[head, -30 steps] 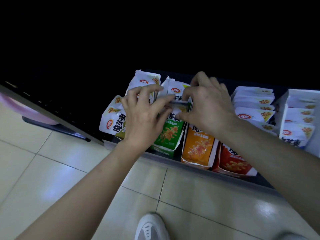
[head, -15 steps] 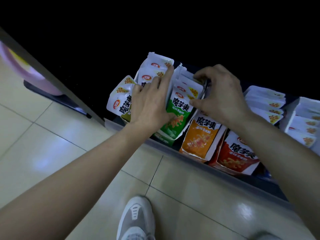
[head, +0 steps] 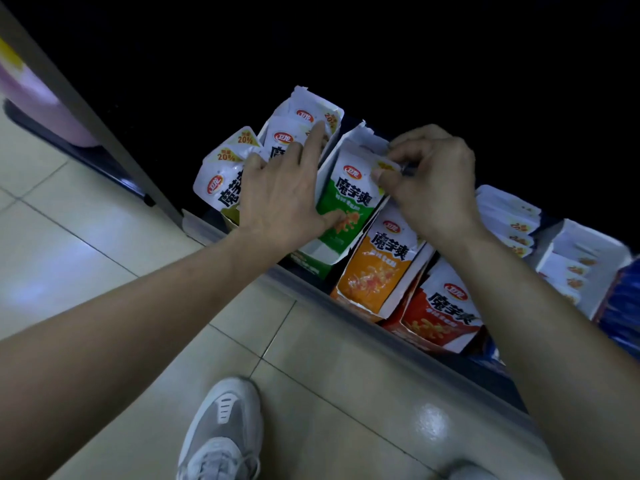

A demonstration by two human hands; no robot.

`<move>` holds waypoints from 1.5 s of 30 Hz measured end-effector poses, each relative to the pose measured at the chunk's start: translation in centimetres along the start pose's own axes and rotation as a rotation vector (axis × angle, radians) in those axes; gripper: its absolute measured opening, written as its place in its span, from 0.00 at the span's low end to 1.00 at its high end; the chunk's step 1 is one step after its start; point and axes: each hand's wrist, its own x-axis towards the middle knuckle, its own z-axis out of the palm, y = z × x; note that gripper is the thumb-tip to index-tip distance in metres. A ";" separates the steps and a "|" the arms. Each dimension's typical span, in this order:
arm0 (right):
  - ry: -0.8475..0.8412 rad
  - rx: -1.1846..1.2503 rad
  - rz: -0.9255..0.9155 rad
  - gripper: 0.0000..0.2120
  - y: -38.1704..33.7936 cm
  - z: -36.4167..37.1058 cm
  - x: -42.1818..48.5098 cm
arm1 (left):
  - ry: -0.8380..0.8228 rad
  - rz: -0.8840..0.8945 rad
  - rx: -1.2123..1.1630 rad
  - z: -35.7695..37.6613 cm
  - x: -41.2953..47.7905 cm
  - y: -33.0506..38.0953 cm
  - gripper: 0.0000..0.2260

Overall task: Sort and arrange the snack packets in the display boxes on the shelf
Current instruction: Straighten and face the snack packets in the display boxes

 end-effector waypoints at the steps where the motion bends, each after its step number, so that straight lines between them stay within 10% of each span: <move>1: 0.018 0.044 -0.018 0.06 -0.2 -0.2 -0.1 | 0.007 -0.008 -0.002 0.0 0.0 0.1 0.50; 4: 0.051 0.130 -0.025 0.06 -0.9 -0.8 0.1 | 0.001 -0.013 -0.007 -0.1 0.0 0.6 0.39; 11: -0.053 -0.143 -0.031 0.40 -0.1 -0.5 0.6 | -0.003 0.003 -0.048 -0.2 -0.2 0.5 0.35; 17: -0.297 -0.371 -0.083 0.33 0.0 -0.3 -0.1 | -0.033 0.010 -0.114 -0.3 -0.2 0.4 0.39; 45: -0.336 -0.359 -0.053 0.38 -1.0 -0.4 -0.5 | -0.062 0.018 -0.271 -1.1 -0.2 -0.1 0.48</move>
